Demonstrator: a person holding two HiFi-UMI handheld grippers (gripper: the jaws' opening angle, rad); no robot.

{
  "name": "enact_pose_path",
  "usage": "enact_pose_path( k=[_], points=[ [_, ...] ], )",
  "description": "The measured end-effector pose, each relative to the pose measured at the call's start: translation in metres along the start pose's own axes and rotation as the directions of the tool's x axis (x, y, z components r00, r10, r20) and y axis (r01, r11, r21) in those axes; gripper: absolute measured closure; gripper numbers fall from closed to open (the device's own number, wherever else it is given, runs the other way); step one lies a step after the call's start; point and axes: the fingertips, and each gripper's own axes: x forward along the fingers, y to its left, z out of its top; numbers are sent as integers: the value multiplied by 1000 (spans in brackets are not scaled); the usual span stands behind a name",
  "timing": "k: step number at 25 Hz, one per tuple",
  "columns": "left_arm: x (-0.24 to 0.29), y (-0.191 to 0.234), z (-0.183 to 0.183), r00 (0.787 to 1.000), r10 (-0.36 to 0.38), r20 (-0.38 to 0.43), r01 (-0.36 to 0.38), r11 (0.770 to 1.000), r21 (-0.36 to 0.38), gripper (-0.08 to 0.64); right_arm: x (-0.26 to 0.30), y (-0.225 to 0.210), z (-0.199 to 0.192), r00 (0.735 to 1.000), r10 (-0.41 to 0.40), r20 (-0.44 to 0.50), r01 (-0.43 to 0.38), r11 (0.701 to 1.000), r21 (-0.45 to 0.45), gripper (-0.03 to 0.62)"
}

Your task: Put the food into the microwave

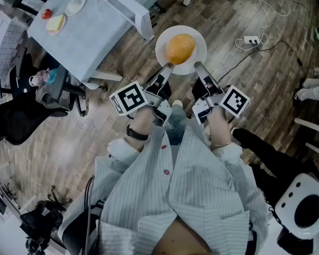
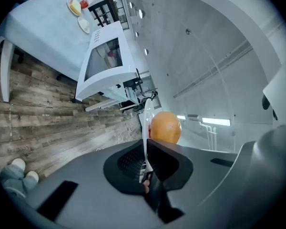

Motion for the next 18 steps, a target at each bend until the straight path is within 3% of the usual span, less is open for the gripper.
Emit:
enact_pose_path(
  k=[18],
  points=[
    [15, -5, -6, 1000, -14, 14, 14, 1000, 1, 540, -4, -6, 16, 1000, 9, 4, -9, 1000, 10, 545]
  ],
)
